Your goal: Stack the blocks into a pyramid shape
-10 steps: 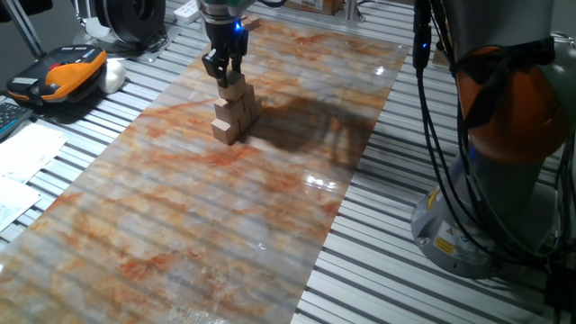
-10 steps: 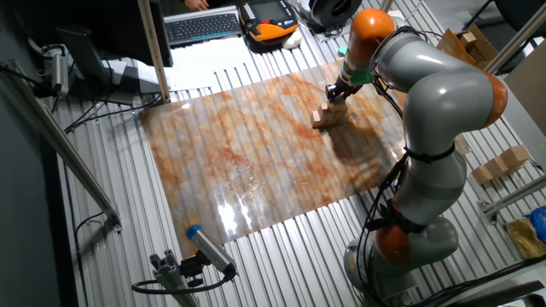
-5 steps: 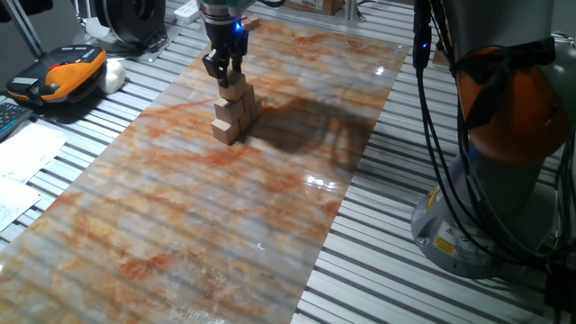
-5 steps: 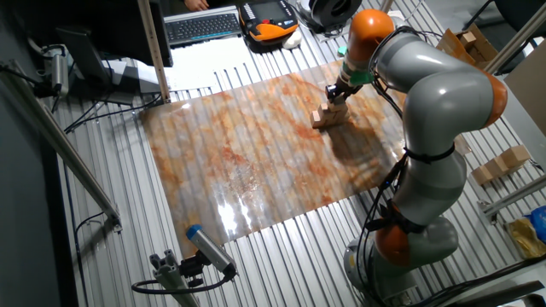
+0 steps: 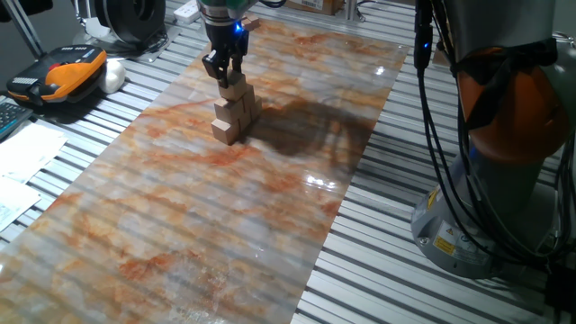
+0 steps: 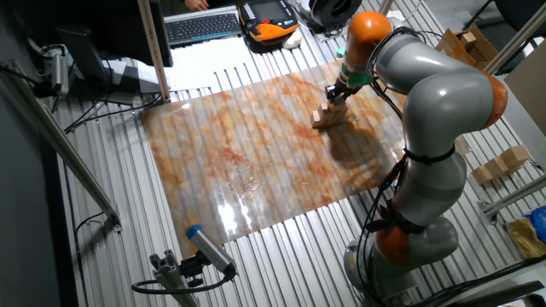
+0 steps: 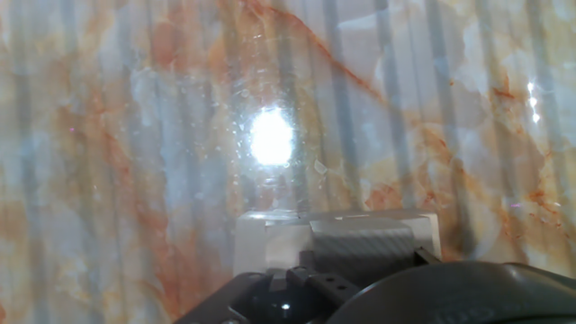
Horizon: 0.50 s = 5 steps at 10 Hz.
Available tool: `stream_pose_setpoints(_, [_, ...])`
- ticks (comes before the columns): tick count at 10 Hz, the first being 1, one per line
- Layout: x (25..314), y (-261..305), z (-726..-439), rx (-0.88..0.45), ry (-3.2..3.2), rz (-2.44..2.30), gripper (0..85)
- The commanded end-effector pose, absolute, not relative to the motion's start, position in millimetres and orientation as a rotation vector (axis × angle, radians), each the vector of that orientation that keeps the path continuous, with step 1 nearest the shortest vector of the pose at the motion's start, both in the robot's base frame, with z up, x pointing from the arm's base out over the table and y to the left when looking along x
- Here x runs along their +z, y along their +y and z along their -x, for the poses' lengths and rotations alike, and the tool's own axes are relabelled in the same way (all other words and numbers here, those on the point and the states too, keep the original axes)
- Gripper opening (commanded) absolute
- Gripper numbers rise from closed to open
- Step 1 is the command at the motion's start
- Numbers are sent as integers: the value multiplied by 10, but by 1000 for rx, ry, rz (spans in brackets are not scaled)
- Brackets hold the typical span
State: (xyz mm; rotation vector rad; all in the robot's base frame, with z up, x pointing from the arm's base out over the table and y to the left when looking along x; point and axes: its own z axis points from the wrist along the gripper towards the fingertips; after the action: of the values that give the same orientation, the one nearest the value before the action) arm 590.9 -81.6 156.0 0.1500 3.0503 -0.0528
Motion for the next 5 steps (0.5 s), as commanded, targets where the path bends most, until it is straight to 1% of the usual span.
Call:
stream_pose_setpoints(1, [1559, -819, -5910, -56, 3048, -153, 340])
stream_pose_setpoints(5, [1550, -817, -5916, -54, 3042, -160, 340])
